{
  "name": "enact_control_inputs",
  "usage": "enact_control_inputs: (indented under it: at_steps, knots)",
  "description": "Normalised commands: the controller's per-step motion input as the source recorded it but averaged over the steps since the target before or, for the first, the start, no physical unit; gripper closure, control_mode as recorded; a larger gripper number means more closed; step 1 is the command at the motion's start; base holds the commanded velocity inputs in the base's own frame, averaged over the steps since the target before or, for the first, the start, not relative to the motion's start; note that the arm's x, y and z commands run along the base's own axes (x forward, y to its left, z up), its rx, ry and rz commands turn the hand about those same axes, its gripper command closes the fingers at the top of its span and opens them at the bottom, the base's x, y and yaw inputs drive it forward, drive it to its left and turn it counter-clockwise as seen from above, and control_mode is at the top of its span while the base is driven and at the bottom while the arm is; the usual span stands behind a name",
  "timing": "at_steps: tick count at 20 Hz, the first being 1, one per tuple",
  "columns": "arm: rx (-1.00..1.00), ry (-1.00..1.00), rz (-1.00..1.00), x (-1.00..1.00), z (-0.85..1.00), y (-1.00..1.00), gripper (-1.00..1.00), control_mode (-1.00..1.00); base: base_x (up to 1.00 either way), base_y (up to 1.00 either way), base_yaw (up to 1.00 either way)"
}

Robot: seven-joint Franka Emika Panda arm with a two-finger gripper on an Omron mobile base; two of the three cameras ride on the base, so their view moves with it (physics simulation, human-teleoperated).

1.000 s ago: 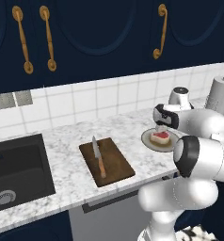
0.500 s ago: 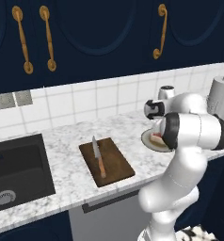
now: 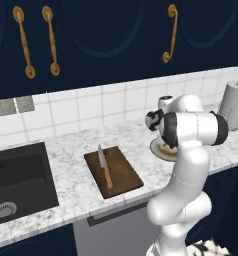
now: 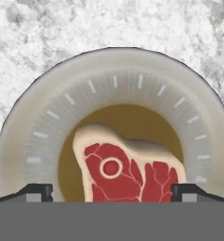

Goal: Pick up the knife from the drawer and place it on the cutting board. Then place the meat from the plate to the cutting board.

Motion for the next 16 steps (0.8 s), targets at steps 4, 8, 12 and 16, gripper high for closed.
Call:
enact_control_inputs:
  at_steps: [4,8,12,16]
  knots:
    - [-0.02,-0.2,0.17,0.07,-0.32,0.0,-1.0,-1.0,0.0,0.0,0.0]
    - [-0.01,-0.18,0.19,0.04,-0.21,-0.01,-1.0,-1.0,0.0,0.0,0.0]
    - [0.0,-0.04,0.18,0.33,-0.12,0.0,-1.0,-1.0,0.0,0.0,0.0]
    - [0.0,0.0,0.14,0.28,-0.02,0.0,-1.0,-1.0,0.0,0.0,0.0]
